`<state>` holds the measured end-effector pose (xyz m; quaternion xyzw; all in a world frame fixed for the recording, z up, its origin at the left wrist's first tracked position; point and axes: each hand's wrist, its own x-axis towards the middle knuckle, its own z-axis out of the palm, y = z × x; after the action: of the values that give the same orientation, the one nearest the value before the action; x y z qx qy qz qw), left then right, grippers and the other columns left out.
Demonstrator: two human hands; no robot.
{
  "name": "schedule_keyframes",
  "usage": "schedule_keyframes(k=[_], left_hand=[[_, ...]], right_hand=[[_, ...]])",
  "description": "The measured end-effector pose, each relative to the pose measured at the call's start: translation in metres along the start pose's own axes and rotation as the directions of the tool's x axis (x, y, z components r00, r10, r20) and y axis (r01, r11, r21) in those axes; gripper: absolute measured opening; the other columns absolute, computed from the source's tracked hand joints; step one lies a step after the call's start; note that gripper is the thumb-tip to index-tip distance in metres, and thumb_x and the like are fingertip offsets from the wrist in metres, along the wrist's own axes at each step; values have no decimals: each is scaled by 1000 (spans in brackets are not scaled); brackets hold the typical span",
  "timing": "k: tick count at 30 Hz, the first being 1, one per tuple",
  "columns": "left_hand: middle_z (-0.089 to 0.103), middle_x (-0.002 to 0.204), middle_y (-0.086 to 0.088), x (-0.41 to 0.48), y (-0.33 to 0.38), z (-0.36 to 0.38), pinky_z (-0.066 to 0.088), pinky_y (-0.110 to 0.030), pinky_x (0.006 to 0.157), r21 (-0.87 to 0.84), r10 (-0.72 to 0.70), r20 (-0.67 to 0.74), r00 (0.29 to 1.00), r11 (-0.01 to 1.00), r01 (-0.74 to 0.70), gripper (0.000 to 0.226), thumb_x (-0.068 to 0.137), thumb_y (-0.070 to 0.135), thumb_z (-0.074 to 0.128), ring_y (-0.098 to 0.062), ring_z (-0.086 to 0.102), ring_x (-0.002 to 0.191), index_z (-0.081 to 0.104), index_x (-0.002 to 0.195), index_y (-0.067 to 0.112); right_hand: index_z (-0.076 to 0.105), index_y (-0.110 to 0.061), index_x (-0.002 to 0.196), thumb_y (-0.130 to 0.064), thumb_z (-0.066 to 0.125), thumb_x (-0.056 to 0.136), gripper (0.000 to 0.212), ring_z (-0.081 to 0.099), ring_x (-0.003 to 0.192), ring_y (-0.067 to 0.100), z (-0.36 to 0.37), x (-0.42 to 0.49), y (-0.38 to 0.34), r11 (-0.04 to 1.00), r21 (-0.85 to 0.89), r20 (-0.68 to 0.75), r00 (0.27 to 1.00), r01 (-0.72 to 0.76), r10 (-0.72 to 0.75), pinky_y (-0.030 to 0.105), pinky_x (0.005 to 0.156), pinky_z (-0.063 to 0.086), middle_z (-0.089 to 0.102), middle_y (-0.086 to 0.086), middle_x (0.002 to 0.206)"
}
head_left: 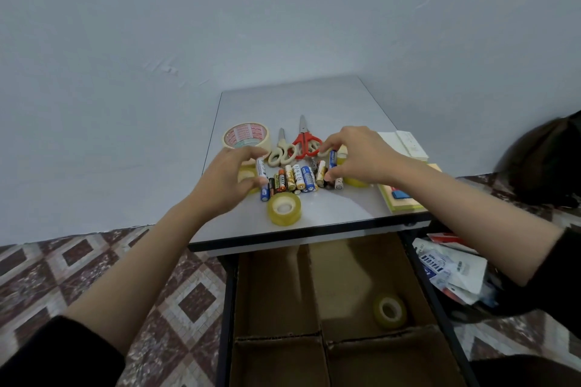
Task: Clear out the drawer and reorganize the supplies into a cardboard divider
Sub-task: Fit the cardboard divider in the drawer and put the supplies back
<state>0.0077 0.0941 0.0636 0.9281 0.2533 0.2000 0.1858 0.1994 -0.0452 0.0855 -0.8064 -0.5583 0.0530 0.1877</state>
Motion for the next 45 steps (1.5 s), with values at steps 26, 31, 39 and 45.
schedule_keyframes(k=[26, 31, 39, 45], left_hand=[[68, 87, 1, -201, 12, 75, 52, -23, 78, 8, -376, 668, 642, 867, 499, 20, 85, 16, 67, -9, 64, 81, 68, 104, 11], [63, 111, -3, -187, 12, 95, 44, -17, 79, 116, -272, 777, 567, 949, 295, 27, 89, 13, 60, -9, 57, 95, 62, 116, 10], [62, 113, -8, -184, 5, 124, 47, -29, 81, 288, -251, 853, 457, 958, -12, 22, 89, 14, 56, -22, 59, 100, 63, 110, 10], [62, 111, -11, -186, 6, 129, 46, -30, 75, 375, -263, 819, 511, 918, -129, 19, 91, 9, 51, -26, 60, 98, 61, 107, 8]], right_hand=[[67, -15, 88, -8, 74, 75, 17, 62, 79, 9, 129, -152, -51, 679, 577, 488, 858, -455, 160, 21, 69, 51, 66, 2, 91], [67, -16, 88, -8, 72, 77, 14, 60, 68, 3, 134, -142, -42, 691, 602, 471, 877, -399, 95, 12, 54, 48, 63, -4, 81], [63, -22, 84, -9, 69, 80, 15, 63, 65, 1, 148, -131, -30, 680, 641, 497, 868, -356, -14, 11, 55, 51, 63, -6, 83], [63, -23, 85, -10, 68, 80, 15, 63, 65, -3, 153, -131, -25, 657, 669, 486, 874, -349, -30, 10, 56, 51, 63, -6, 83]])
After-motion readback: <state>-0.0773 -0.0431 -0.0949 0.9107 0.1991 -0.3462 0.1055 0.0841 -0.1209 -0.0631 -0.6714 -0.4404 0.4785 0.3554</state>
